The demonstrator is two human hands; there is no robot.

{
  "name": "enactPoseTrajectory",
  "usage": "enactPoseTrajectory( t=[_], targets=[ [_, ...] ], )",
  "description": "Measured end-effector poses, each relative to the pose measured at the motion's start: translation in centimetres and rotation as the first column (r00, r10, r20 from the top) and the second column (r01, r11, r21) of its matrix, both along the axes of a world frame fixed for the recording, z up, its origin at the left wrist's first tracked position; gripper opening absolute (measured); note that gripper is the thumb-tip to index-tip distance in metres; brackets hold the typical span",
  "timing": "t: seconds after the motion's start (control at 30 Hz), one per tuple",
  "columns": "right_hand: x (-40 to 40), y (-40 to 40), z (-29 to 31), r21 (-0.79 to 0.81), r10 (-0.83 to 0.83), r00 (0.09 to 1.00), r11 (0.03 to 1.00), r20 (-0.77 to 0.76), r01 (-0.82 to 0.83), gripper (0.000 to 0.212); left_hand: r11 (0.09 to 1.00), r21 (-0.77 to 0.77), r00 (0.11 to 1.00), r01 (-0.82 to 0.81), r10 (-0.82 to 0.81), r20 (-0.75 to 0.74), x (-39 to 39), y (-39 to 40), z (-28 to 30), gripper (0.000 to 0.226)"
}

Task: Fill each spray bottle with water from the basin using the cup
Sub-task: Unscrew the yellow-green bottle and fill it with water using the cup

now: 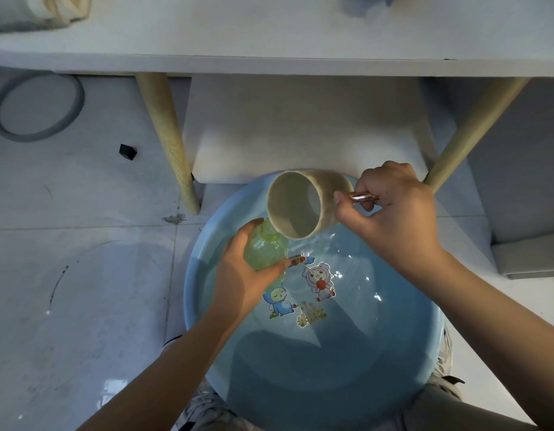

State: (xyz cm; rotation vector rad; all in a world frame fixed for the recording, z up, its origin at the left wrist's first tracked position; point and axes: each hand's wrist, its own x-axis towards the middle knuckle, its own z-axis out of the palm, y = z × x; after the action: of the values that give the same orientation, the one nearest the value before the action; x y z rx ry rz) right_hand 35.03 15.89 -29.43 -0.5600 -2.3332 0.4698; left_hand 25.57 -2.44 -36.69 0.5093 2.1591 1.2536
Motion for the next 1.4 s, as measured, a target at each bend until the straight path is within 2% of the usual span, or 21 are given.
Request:
enactPoseTrajectory(
  t=[0.63, 1.4],
  targets=[
    [0.00, 0.44, 0.02, 0.079, 0.059, 0.995, 0.996, -0.078, -0.052, 0.033, 0.999, 0.035, 0.999, -0.014, 0.013, 0.034, 0.17, 0.21, 0.28, 0.065],
    [-0.23, 0.46, 0.30, 0.193, 0.107, 0.990, 0.977, -0.095, -0.087, 0.033, 0.997, 0.058, 0.998, -0.045, 0.042, 0.053, 0.22, 0.32, 0.29, 0.067]
  ],
)
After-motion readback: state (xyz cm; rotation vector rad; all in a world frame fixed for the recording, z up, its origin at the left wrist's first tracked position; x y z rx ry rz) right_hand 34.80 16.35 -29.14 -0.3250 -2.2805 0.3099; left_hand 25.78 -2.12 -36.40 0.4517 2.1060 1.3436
